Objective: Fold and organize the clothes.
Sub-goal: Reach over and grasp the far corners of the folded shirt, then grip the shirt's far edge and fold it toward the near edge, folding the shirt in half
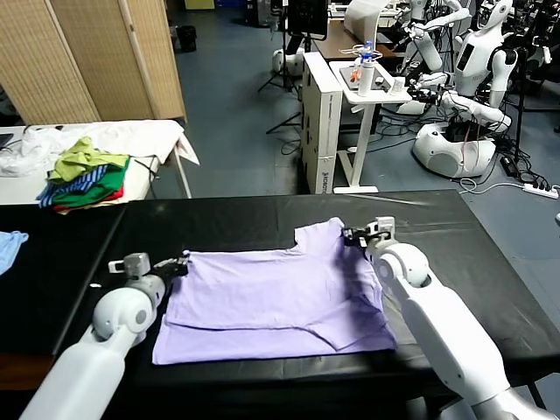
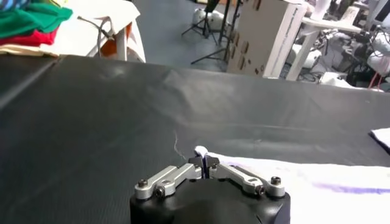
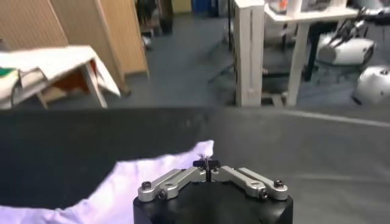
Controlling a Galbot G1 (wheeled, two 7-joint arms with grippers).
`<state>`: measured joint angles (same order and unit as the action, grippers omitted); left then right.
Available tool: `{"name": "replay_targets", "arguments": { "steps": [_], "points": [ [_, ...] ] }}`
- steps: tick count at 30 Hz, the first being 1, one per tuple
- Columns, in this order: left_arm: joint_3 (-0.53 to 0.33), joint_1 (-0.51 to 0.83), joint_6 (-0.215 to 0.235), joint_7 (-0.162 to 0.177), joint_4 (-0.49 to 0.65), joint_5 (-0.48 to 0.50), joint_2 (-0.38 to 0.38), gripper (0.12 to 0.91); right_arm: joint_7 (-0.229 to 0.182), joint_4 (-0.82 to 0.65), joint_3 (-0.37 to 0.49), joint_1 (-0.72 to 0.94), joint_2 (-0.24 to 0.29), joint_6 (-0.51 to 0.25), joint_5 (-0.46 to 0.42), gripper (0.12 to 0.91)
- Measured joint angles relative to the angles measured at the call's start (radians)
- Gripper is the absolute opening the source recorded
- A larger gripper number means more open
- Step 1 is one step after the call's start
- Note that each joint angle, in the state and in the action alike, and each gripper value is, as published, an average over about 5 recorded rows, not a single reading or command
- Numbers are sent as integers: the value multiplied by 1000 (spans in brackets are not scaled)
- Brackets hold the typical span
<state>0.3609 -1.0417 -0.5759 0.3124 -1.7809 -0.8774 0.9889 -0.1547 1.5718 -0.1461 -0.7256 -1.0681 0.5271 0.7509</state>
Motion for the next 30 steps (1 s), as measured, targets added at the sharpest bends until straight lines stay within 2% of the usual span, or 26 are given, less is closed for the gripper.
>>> {"name": "replay_targets", "arguments": {
  "steps": [11,22,30],
  "points": [
    [72,-109,12,-1,-150,21,4,180,12,127,-96,-120,62,2,5,139],
    [137,-255,11,7,-303,52,35,180,0,340,-194,-312,137,62,5,139],
    [180,-359,17,4,-374,91,69,180,-37,442,-236,-439,166,130,-4,139]
  ]
}}
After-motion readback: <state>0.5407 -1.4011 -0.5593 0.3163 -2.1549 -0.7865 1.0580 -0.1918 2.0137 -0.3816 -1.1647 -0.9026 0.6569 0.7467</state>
